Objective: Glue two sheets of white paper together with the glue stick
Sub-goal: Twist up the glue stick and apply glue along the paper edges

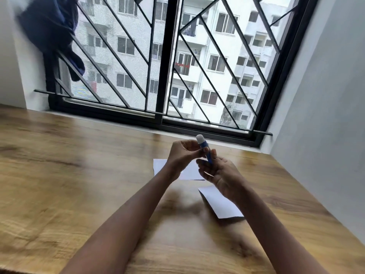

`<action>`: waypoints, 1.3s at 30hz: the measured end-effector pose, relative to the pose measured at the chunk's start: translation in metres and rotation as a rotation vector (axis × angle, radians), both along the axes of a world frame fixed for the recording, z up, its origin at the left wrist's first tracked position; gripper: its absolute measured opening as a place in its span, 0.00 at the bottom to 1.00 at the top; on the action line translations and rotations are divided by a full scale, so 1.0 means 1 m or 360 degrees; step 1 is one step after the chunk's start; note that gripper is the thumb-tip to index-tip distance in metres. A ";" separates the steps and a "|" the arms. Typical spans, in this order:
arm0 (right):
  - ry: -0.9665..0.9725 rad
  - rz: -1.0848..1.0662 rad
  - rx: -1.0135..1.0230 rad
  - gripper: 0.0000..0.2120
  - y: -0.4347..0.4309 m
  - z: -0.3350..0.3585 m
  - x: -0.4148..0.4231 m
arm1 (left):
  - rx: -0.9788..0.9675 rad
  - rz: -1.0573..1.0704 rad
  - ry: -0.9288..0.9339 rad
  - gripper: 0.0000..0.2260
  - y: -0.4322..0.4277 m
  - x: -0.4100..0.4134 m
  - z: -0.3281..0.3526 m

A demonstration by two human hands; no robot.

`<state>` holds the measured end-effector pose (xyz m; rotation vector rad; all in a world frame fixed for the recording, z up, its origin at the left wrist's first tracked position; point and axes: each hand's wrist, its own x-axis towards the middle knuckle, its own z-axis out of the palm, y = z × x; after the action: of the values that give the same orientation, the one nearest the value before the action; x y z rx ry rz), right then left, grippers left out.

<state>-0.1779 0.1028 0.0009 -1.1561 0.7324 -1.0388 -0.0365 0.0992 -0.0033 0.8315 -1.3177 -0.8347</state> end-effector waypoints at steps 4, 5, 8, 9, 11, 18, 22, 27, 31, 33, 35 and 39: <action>-0.0284 -0.0174 0.0031 0.09 -0.005 0.003 -0.008 | -0.0138 0.0295 -0.0808 0.15 -0.007 0.038 0.004; -0.0395 -0.0215 0.0058 0.09 -0.006 0.005 -0.011 | -0.0086 0.0435 -0.0984 0.15 -0.010 0.049 0.000; -0.0556 -0.0278 0.0066 0.10 -0.008 0.008 -0.018 | 0.0293 0.0690 -0.1568 0.11 -0.011 0.067 -0.017; -0.0563 -0.0287 0.0063 0.10 -0.008 0.009 -0.019 | 0.0398 0.0682 -0.1682 0.11 -0.010 0.068 -0.023; -0.0563 -0.0314 0.0059 0.09 -0.007 0.011 -0.021 | 0.0487 0.0666 -0.1760 0.11 -0.003 0.065 -0.027; -0.0582 -0.0285 0.0089 0.08 -0.003 0.017 -0.026 | 0.0367 0.0895 -0.2183 0.16 0.039 0.063 -0.024; -0.0453 -0.0222 0.0048 0.06 0.003 0.017 -0.019 | 0.0429 0.0911 -0.1946 0.17 0.069 0.068 -0.030; -0.0281 -0.0042 -0.0024 0.09 0.016 0.014 -0.004 | 0.0588 0.0673 -0.1409 0.25 0.072 0.102 -0.019; -0.0012 -0.0104 -0.0092 0.06 0.017 0.005 0.020 | 0.0573 0.0135 -0.0994 0.28 0.062 0.128 -0.016; 0.0182 -0.0076 -0.0121 0.04 0.016 0.002 0.036 | 0.0565 -0.0025 -0.1012 0.27 0.056 0.134 -0.017; 0.0331 -0.0017 -0.0146 0.08 0.013 -0.002 0.052 | 0.0596 -0.0115 -0.1139 0.30 0.049 0.139 -0.023; 0.0422 0.0011 -0.0236 0.12 0.008 -0.009 0.086 | 0.0523 0.0100 -0.1647 0.43 0.040 0.146 -0.033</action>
<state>-0.0914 0.1108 -0.0080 -1.4419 0.8689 -0.9564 0.1096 0.1393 -0.0358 1.6857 -2.0473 -0.5682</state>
